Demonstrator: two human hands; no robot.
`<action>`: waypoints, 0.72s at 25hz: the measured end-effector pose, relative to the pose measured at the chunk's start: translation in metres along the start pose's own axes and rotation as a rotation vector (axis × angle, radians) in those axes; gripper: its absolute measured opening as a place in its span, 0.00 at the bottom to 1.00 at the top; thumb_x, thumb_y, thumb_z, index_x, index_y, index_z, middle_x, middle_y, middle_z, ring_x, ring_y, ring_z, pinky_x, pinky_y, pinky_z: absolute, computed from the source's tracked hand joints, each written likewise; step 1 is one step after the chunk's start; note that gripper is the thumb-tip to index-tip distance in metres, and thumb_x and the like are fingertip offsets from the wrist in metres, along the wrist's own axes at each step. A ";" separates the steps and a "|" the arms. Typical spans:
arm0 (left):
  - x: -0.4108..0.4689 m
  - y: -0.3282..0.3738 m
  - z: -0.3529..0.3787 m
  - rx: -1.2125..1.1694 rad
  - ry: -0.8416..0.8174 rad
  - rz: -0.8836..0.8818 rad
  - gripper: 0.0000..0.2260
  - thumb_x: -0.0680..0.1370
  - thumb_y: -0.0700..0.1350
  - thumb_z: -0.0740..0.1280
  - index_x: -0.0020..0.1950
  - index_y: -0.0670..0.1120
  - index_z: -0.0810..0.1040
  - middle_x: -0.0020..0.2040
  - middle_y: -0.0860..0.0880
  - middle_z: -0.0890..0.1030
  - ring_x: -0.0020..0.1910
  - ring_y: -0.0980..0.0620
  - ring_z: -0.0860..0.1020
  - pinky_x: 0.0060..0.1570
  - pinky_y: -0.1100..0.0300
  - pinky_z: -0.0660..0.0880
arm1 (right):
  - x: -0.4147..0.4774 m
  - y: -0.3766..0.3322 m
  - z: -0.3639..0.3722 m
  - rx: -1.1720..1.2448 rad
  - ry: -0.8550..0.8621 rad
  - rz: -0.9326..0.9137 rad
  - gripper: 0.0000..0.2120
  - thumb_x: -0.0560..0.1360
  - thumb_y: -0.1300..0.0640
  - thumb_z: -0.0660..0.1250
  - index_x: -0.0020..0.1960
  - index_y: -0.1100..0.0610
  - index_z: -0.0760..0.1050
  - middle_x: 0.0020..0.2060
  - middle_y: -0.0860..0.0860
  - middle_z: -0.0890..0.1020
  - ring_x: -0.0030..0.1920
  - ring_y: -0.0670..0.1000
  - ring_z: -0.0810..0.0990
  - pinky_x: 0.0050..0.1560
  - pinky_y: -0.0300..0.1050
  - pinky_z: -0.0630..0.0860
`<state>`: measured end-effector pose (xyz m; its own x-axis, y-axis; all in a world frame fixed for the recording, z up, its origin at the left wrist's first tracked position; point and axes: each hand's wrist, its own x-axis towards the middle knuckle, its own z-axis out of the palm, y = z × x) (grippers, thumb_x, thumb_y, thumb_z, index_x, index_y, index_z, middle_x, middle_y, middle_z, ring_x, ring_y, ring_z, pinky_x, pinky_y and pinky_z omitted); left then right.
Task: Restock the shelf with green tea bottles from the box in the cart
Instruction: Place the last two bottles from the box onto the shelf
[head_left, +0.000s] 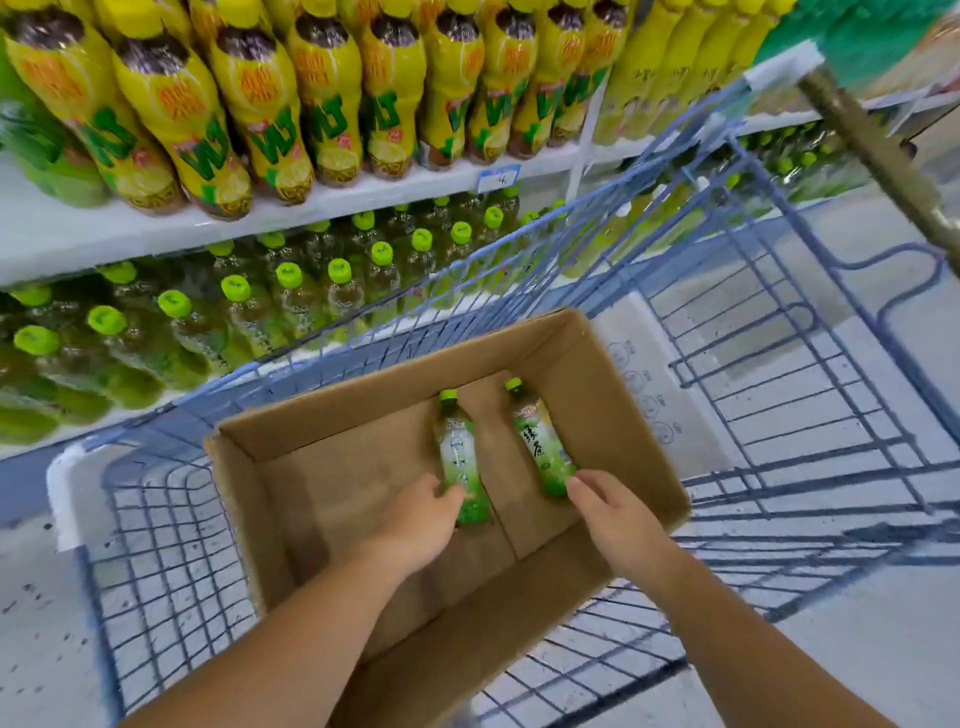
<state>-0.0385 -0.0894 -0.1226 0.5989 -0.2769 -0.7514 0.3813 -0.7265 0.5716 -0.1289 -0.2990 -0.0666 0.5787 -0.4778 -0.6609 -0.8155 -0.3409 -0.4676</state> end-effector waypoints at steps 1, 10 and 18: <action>0.019 -0.009 0.009 0.006 0.025 -0.016 0.15 0.81 0.58 0.59 0.53 0.49 0.77 0.48 0.49 0.82 0.51 0.46 0.80 0.52 0.54 0.74 | 0.021 0.010 0.001 -0.038 -0.026 0.008 0.23 0.79 0.39 0.60 0.69 0.49 0.72 0.61 0.47 0.78 0.62 0.49 0.75 0.61 0.44 0.68; 0.134 -0.055 0.079 -0.069 0.255 -0.114 0.13 0.83 0.51 0.62 0.62 0.45 0.76 0.60 0.43 0.82 0.59 0.42 0.79 0.57 0.52 0.75 | 0.145 0.056 0.040 -0.360 -0.124 -0.027 0.33 0.80 0.43 0.61 0.79 0.55 0.56 0.74 0.55 0.64 0.73 0.56 0.64 0.73 0.52 0.62; 0.168 -0.040 0.102 -0.221 0.216 -0.103 0.15 0.75 0.58 0.72 0.53 0.48 0.78 0.49 0.50 0.84 0.47 0.49 0.81 0.46 0.56 0.75 | 0.195 0.064 0.055 -0.655 0.067 -0.144 0.24 0.75 0.46 0.69 0.63 0.59 0.69 0.58 0.58 0.75 0.60 0.60 0.75 0.60 0.51 0.70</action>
<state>-0.0248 -0.1712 -0.3055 0.6760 -0.0517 -0.7351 0.5769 -0.5835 0.5716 -0.0685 -0.3693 -0.2580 0.6976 -0.4330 -0.5708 -0.5729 -0.8156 -0.0814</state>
